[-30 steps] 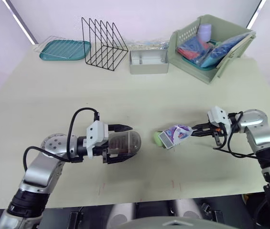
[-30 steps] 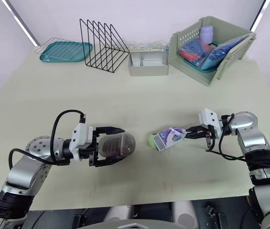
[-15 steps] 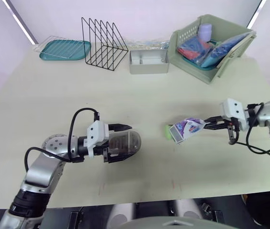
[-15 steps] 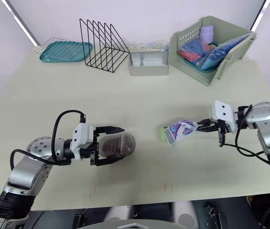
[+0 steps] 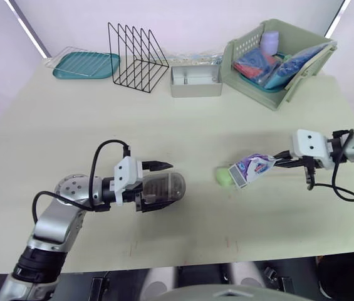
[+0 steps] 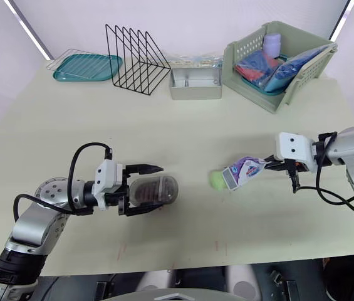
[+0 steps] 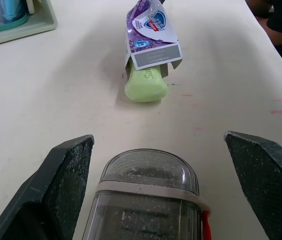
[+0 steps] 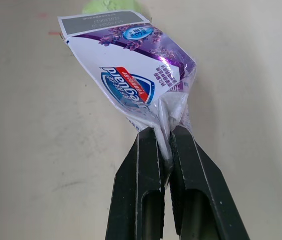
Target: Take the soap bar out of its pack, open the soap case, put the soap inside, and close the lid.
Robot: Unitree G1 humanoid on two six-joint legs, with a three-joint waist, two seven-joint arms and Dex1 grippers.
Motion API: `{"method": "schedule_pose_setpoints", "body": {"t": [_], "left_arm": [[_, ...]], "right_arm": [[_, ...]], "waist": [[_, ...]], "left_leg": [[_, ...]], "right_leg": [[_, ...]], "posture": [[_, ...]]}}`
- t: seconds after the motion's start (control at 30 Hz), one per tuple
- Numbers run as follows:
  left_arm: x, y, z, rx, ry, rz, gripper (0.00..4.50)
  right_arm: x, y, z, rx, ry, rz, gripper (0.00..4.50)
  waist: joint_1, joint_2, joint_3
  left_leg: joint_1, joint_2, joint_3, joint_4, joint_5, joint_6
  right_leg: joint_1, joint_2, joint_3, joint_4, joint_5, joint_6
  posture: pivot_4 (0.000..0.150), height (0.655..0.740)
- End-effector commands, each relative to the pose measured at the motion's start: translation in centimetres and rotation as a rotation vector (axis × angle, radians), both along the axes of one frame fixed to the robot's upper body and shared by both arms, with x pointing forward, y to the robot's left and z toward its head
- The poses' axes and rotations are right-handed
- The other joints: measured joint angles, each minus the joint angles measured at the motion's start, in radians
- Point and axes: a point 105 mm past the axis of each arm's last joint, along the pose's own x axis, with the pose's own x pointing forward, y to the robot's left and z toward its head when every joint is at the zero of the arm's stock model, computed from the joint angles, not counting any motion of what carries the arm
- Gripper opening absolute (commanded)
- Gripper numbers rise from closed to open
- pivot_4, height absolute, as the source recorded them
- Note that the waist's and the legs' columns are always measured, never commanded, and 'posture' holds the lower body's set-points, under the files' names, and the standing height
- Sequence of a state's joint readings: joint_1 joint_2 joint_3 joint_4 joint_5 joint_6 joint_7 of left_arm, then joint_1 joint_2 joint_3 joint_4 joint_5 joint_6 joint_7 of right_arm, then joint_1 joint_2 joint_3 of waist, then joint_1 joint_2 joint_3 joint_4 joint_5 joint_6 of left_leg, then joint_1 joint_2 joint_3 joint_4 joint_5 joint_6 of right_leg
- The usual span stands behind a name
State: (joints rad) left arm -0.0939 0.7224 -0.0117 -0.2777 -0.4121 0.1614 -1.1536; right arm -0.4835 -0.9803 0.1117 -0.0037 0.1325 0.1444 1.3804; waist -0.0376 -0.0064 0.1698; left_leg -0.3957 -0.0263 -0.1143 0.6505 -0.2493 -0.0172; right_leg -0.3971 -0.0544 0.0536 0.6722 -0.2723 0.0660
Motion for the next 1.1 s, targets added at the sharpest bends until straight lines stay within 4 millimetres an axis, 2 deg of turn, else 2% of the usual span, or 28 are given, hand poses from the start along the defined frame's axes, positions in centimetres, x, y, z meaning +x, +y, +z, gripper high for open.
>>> {"method": "schedule_pose_setpoints", "body": {"t": [0.03,0.2,0.5,0.6,0.77,0.87,1.0,1.1], "left_arm": [[0.1,-0.1,0.3,0.01,-0.022,-0.012,4.5],[0.3,-0.1,0.4,0.011,-0.027,-0.019,4.5],[-0.3,-0.6,0.8,-0.037,-0.002,-0.05,4.5],[-0.6,-1.1,1.6,-0.111,0.024,-0.047,4.5],[-1.0,-1.7,2.3,-0.182,0.06,-0.051,4.5],[-1.2,-1.9,2.2,-0.179,0.067,-0.061,4.5],[-1.3,-2.0,2.1,-0.174,0.066,-0.068,4.5],[-1.2,-2.0,2.0,-0.167,0.062,-0.066,4.5]], "right_arm": [[-0.2,-0.7,1.2,-0.031,-0.043,0.03,0.02],[-0.5,-2.1,1.9,-0.032,-0.041,0.021,0.02],[-0.6,-6.7,2.3,0.064,-0.024,-0.137,0.02],[-0.1,-8.3,3.0,0.302,-0.01,-0.318,0.02],[0.6,-11.6,2.1,0.59,-0.107,-0.675,0.02],[1.2,-13.7,1.4,0.667,-0.208,-0.941,0.02],[0.8,-13.2,0.1,0.682,-0.204,-1.087,0.02],[0.6,-13.8,-1.3,0.689,-0.218,-1.3,0.02]], "waist": [[0.0,0.0,0.0],[0.0,0.0,0.0],[0.0,0.0,0.0],[0.001,0.0,0.0],[0.004,0.0,0.0],[0.003,0.0,0.0],[-0.001,0.001,-0.001],[-0.001,0.001,-0.001]], "left_leg": [[0.0,0.0,0.0,0.0,0.0,0.0],[0.0,0.0,0.0,0.0,0.0,0.0],[0.0,0.0,0.0,0.0,0.0,0.0],[0.0,0.0,0.001,0.0,0.0,0.0],[0.0,0.0,0.0,0.0,0.0,0.0],[0.0,0.0,0.001,0.0,0.0,0.0],[0.001,-0.001,0.001,0.0,0.0,0.0],[0.001,0.0,0.002,0.0,0.0,0.0]], "right_leg": [[0.0,0.0,0.0,0.0,0.0,0.0],[0.0,0.0,0.0,0.0,0.0,0.0],[0.0,0.0,0.0,0.0,0.0,0.0],[0.0,0.0,0.001,0.0,0.0,0.0],[0.001,0.0,0.0,0.0,0.0,0.0],[0.001,0.0,0.001,0.001,0.0,0.0],[0.001,0.001,0.002,0.001,0.0,0.0],[0.001,0.001,0.002,0.001,0.0,0.0]], "posture": [[0.15,0.74],[0.15,0.74],[0.15,0.74],[0.15,0.74],[0.15,0.74],[0.15,0.74],[0.15,0.74],[0.15,0.74]]}}
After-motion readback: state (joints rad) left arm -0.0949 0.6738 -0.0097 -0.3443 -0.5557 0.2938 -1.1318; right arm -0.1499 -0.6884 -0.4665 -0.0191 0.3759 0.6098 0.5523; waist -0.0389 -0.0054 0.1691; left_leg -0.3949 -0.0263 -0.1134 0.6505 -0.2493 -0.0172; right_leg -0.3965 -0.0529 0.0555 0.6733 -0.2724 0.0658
